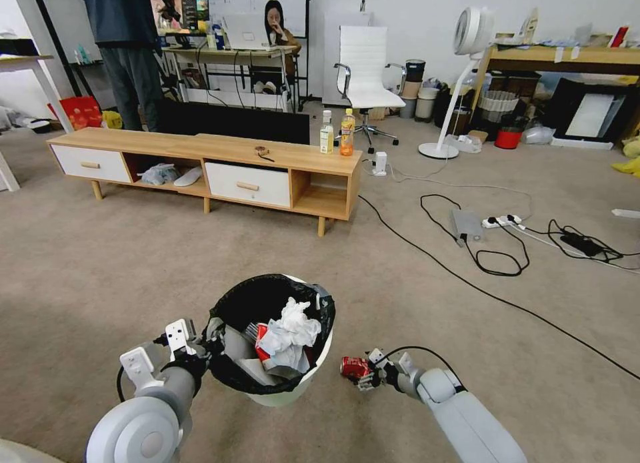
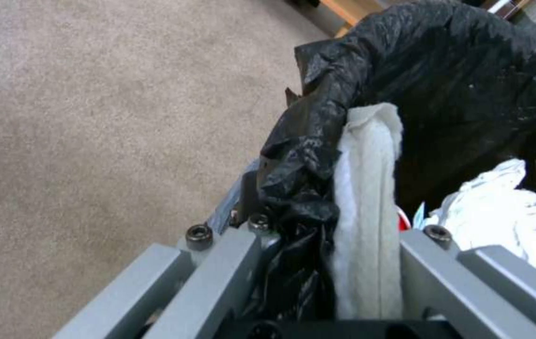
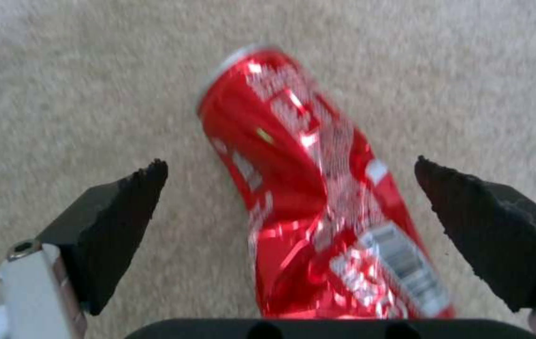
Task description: Pick up the trash bin and place the garbage on the floor into it.
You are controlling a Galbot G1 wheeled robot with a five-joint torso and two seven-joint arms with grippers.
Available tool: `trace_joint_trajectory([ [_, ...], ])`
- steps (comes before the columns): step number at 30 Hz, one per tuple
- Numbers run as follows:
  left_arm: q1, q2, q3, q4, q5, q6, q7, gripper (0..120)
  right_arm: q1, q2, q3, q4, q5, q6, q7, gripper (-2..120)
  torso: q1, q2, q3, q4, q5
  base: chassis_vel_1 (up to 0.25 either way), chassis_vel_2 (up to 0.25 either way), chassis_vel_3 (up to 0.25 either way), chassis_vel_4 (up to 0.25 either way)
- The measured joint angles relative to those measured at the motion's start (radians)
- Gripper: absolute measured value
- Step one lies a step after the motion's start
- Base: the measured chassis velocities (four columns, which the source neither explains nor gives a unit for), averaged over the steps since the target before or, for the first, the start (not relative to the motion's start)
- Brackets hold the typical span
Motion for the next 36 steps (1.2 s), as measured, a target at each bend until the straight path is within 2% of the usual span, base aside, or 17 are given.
trace_joint_trajectory([
  [25, -0.001, -0.012, 0.010, 0.016, 0.014, -0.006, 0.012, 7, 0.001, -0.013, 0.018, -0.063, -0.011, 0.010, 0.075, 99, 0.000, 0.000, 0.000, -0.0001, 0.0001, 0.000, 0.000, 0.000, 0.000],
  [27, -0.001, -0.012, 0.011, 0.017, 0.015, -0.006, 0.012, 7, 0.002, -0.012, 0.018, -0.065, -0.014, 0.010, 0.084, 95, 0.000, 0.000, 0.000, -0.0001, 0.0000, 0.000, 0.000, 0.000, 0.000],
  [28, -0.002, -0.012, 0.012, 0.018, 0.015, -0.007, 0.012, 7, 0.004, -0.012, 0.019, -0.066, -0.015, 0.010, 0.088, 86, 0.000, 0.000, 0.000, 0.0000, 0.0000, 0.000, 0.000, 0.000, 0.000],
  [29, -0.002, -0.012, 0.012, 0.018, 0.015, -0.007, 0.012, 7, 0.004, -0.012, 0.019, -0.066, -0.015, 0.010, 0.088, 86, 0.000, 0.000, 0.000, 0.0000, 0.0000, 0.000, 0.000, 0.000, 0.000],
  [31, -0.005, -0.012, 0.013, 0.019, 0.016, -0.007, 0.013, 7, 0.005, -0.013, 0.019, -0.066, -0.014, 0.011, 0.087, 75, 0.000, 0.000, 0.000, 0.0000, 0.0001, 0.000, 0.000, 0.000, 0.000],
  [33, -0.006, -0.012, 0.014, 0.020, 0.016, -0.007, 0.013, 7, 0.005, -0.013, 0.019, -0.066, -0.015, 0.012, 0.085, 72, 0.000, 0.000, 0.000, -0.0001, 0.0000, 0.000, 0.000, 0.000, 0.000],
  [35, -0.006, -0.012, 0.014, 0.023, 0.016, -0.007, 0.013, 7, 0.003, -0.014, 0.020, -0.067, -0.014, 0.015, 0.081, 59, 0.000, 0.000, 0.000, 0.0000, 0.0000, 0.000, 0.000, 0.000, 0.000],
  [36, -0.006, -0.012, 0.014, 0.023, 0.016, -0.007, 0.013, 7, 0.003, -0.014, 0.020, -0.067, -0.014, 0.015, 0.081, 59, 0.000, 0.000, 0.000, 0.0000, 0.0000, 0.000, 0.000, 0.000, 0.000],
])
